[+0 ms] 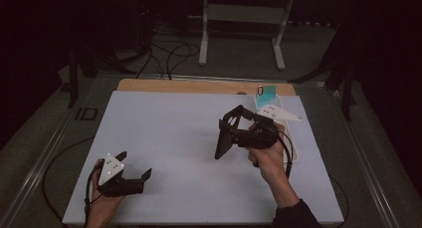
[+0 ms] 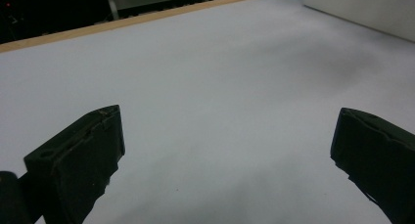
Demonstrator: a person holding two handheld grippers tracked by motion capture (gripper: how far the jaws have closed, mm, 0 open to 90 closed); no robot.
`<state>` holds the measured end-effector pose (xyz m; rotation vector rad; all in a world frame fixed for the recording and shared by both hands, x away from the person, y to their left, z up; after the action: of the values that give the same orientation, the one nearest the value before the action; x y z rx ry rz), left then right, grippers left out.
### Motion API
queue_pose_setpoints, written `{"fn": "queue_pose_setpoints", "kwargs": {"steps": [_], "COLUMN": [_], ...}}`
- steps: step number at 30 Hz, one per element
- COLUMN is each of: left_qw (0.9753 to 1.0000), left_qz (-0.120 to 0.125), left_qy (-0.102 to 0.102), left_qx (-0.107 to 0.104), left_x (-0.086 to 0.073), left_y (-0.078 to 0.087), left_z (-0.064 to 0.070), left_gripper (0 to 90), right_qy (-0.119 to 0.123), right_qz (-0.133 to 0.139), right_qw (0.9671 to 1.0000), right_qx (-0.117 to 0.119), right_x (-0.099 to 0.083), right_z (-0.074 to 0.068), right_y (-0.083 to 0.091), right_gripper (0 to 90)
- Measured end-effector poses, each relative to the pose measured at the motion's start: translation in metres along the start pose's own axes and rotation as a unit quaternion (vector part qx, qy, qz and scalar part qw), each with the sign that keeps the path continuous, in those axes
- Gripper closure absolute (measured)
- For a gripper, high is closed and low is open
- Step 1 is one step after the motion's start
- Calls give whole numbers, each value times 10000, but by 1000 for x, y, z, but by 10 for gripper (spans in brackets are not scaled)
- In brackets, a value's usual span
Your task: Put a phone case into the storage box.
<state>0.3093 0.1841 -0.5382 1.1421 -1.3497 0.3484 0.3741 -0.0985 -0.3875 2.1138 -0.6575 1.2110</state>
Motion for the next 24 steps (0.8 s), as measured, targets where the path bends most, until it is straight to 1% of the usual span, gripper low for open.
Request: {"fn": "queue_pose_setpoints", "kwargs": {"steps": [5,13,20,24], "left_qw": [10000,10000,9999,9999], "left_qz": [-6,-10,52,62], "left_qy": [28,18,52,53], "left_qx": [4,37,100,111], "left_x": [0,0,1,1], "left_y": [0,1,3,3], "left_z": [0,-1,-3,-3], "left_gripper": [1,1,1,1], "right_qy": [21,34,20,17], "right_qz": [49,100,135,170], "right_qw": [10000,9997,9990,9986], "right_qx": [-79,-235,-426,-497], "right_x": [8,18,27,32], "right_z": [6,18,32,39], "right_y": [0,-1,-2,-2], "right_gripper": [140,140,140,140]}}
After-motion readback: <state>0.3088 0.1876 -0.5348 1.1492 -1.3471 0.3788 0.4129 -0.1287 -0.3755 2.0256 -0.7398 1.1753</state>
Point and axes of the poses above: each handheld gripper's, and its own axes: y roughly backward along the jaws, x roughly out of its top, z roughly to its right, the point moved 10 cm from there along -y, roughly forward along the jaws, and after that the axes turned 11 degrees about -y, right-handed, at the moved point
